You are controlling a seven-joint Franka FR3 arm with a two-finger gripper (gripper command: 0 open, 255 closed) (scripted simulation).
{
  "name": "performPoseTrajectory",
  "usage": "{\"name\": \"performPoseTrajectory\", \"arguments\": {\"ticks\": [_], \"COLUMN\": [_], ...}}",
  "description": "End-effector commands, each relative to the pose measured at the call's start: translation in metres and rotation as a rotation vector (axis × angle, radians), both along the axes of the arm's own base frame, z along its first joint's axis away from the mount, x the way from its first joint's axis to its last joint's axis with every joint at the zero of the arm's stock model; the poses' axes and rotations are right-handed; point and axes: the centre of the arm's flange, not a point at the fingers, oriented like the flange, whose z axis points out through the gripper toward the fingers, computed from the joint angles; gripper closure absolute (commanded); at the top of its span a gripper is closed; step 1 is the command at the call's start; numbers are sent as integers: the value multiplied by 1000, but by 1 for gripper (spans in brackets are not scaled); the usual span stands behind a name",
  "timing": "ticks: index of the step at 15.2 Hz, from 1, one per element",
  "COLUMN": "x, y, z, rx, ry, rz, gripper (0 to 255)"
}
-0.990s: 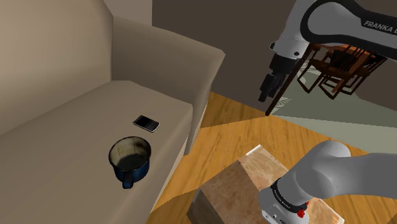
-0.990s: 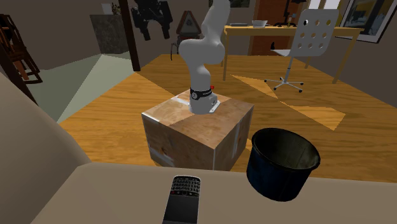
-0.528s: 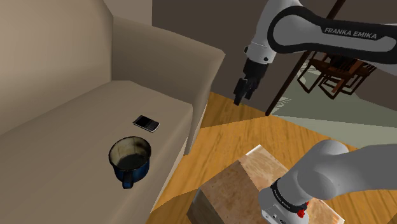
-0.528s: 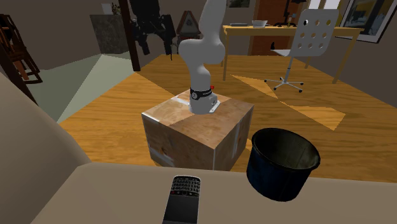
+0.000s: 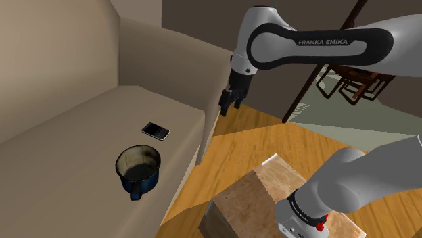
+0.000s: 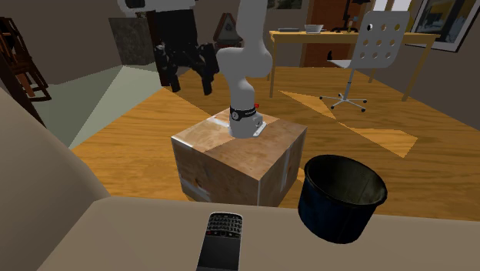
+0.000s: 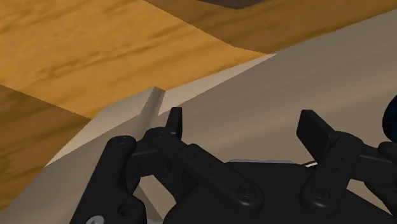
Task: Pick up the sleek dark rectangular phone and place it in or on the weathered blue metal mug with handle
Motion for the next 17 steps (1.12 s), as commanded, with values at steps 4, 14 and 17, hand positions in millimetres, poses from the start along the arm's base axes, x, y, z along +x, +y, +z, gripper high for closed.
{"name": "performPoseTrajectory", "arguments": {"ticks": [4,14,17], "x": [36,106,126], "y": [51,150,180], "z": [-25,-76,-91], "rx": [-10,-31,-38], "ry": [-19,-55,-66], "rz": [29,86,103], "gripper": [0,0,0]}}
